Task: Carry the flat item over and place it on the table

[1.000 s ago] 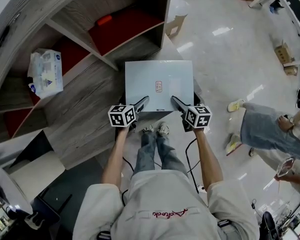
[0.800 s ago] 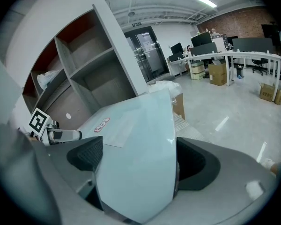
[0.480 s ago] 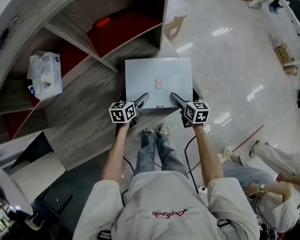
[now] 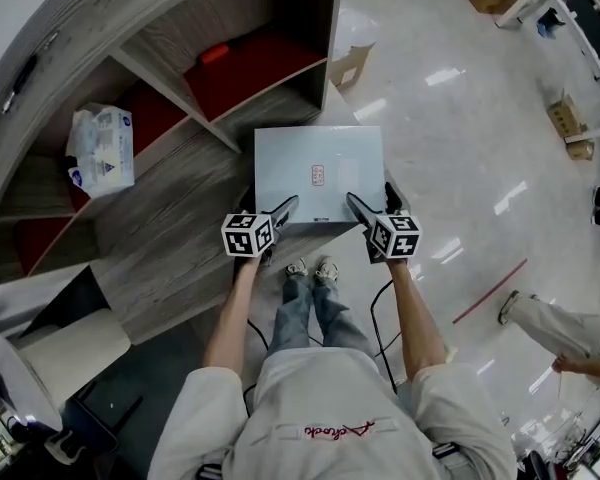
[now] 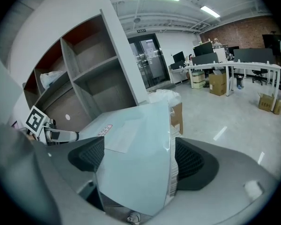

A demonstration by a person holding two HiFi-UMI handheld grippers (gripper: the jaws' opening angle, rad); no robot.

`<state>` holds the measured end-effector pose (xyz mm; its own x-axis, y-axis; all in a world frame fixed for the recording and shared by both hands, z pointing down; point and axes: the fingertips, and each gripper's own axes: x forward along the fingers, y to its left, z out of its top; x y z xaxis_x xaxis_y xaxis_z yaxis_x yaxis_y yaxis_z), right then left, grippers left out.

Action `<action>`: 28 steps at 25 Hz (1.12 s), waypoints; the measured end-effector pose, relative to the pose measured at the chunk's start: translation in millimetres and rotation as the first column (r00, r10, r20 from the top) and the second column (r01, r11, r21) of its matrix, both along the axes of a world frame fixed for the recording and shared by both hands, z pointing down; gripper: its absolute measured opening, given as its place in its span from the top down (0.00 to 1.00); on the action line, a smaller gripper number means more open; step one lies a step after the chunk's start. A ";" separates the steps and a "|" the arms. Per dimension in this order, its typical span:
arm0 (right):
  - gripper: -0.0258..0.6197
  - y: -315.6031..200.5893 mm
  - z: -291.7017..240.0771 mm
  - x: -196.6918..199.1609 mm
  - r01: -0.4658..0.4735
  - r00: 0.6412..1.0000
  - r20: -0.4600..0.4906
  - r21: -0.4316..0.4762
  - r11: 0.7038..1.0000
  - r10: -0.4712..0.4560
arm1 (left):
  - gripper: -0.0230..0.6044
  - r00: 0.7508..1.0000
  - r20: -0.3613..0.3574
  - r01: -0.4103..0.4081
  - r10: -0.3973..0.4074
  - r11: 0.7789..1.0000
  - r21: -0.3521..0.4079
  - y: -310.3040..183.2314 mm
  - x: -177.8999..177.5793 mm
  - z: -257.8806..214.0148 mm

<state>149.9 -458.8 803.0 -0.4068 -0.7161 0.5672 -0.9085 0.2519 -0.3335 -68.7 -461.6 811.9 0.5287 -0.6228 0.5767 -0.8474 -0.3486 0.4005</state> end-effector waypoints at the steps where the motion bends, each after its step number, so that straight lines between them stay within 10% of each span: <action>1: 0.22 1.1 -5.5 0.2 0.004 1.000 -0.003 0.012 1.000 -0.004 | 0.11 1.000 0.000 0.000 0.000 1.000 0.006 1.5 -1.7 -4.0; 6: 0.36 15.1 -32.9 2.7 0.016 1.000 -0.026 0.066 0.998 -0.015 | 0.17 1.000 -0.006 -0.018 0.018 0.999 0.044 16.5 -6.0 -29.0; 16: 0.95 27.0 -72.2 -3.0 0.002 0.999 -0.054 0.133 0.991 0.005 | 0.86 0.998 0.040 -0.044 0.038 0.985 0.166 32.4 -6.5 -77.3; 28: 0.96 36.2 -158.5 -31.3 0.050 0.997 -0.063 0.297 0.954 -0.033 | 0.96 0.996 0.036 -0.086 0.078 0.946 0.311 31.4 7.3 -158.4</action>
